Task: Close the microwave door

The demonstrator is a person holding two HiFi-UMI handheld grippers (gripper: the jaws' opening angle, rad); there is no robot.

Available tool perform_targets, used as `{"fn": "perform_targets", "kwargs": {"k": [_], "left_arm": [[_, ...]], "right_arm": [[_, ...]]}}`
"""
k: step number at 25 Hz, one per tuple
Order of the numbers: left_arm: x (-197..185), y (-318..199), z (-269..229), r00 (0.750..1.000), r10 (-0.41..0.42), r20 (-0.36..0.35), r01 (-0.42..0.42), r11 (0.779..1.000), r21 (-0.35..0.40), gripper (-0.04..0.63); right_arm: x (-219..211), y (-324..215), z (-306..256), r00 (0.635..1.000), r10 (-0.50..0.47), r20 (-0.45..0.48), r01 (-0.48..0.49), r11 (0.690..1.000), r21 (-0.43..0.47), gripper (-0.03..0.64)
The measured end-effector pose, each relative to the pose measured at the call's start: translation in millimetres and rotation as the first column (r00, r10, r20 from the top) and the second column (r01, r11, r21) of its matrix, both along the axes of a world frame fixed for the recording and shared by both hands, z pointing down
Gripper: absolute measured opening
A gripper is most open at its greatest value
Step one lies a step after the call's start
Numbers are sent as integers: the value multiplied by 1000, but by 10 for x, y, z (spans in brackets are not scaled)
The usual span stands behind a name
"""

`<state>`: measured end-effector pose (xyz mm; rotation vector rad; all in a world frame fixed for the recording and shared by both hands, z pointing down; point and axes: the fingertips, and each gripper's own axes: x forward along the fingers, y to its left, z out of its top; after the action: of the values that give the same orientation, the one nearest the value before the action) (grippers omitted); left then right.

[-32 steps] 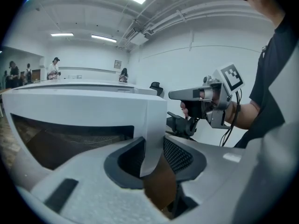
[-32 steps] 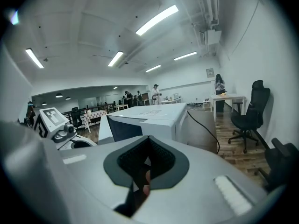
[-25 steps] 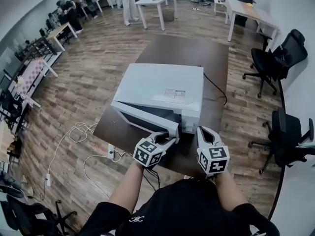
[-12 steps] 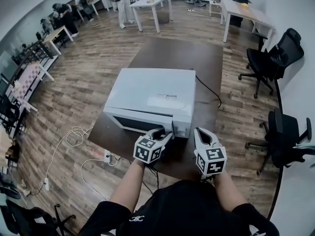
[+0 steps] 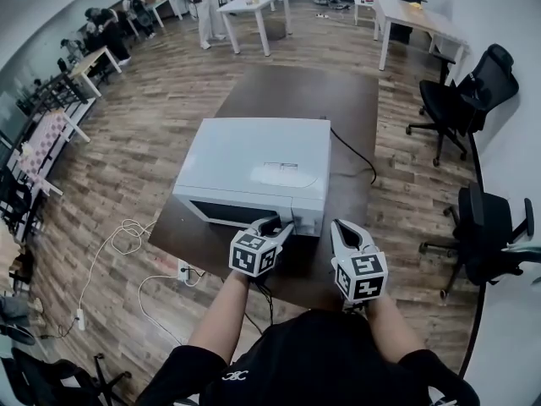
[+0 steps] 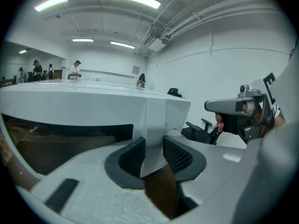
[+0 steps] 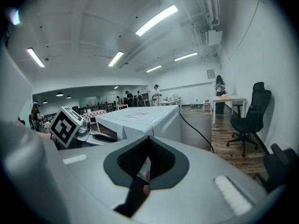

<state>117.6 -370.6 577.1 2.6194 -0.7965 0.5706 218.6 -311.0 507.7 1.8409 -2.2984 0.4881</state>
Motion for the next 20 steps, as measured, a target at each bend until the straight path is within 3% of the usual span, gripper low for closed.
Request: {"fn": "perform_targets", "kwargs": {"k": [7,10,14,16,20], "left_arm": [[-23,58,-37,999,-30,33,28,998,55,159],[-98,119,-151,998,-67,-8,68,994,85,170],[-388,193,-495,984,-161,-79,171,974,151,85],[-575,225,-610,975,-212,-68,221,959,179,14],[-936,319,-672,957,-288,-12,283,932,228,11]], "right_arm": [[-72,43,-66,1000,-7,-1,7,1000,13,8],[-139,79,-96,1000,-10,21,9,1000,21,8],[-254,118,-191,995,25,96,-28,999,31,8],[-329,116,-241,992,36,120,-42,998,46,8],[-553,106,-278,996,22,90,-28,997,71,8]]}}
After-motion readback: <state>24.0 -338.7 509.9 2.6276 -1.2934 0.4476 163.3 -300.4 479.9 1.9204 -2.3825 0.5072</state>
